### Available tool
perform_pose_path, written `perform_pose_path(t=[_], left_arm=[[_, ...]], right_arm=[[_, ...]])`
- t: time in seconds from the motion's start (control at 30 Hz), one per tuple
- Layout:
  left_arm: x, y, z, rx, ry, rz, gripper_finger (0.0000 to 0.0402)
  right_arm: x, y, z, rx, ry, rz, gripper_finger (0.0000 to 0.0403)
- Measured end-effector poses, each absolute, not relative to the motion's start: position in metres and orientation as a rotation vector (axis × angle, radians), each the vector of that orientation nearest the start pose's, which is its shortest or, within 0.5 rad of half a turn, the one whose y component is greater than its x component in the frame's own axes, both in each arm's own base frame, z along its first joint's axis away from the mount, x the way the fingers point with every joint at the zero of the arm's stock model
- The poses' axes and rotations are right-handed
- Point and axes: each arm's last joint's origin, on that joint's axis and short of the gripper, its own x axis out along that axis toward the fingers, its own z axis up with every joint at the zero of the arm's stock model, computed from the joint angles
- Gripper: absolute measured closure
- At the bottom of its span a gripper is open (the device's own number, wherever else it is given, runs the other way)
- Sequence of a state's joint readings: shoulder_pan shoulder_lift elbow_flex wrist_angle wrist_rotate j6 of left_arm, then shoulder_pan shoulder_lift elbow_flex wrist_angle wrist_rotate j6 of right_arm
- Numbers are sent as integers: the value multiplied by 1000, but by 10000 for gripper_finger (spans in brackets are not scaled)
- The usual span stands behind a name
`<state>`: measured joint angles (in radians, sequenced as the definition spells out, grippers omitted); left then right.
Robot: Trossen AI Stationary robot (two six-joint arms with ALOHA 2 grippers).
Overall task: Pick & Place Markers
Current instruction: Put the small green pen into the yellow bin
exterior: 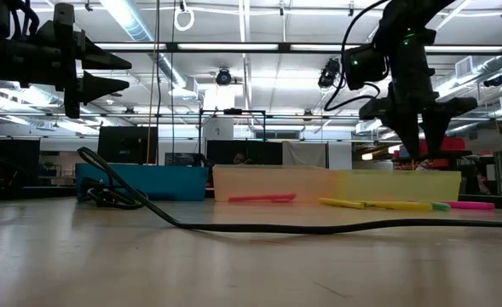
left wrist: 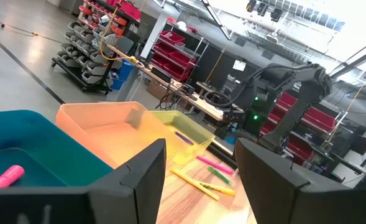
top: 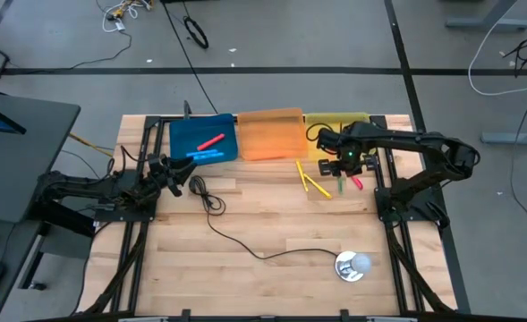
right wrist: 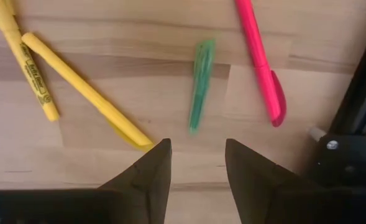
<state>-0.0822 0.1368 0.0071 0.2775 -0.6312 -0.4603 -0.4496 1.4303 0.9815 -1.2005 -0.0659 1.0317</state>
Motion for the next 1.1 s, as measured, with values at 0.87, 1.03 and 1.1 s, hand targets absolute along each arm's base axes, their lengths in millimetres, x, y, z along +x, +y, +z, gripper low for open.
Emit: perform_pose_path(t=[0.87,1.03,1.1], left_arm=[[100,9,181,-500,-265,507,202],[100,9,181,-500,-264,506,202],[100,9,181,-500,-264,507,202]], right_arm=[[189,-77,134,1203,1303,-1113,252],[190,-77,133,1206,1308,-1101,267],[190,-77,133,1214,1309,-1093,286]])
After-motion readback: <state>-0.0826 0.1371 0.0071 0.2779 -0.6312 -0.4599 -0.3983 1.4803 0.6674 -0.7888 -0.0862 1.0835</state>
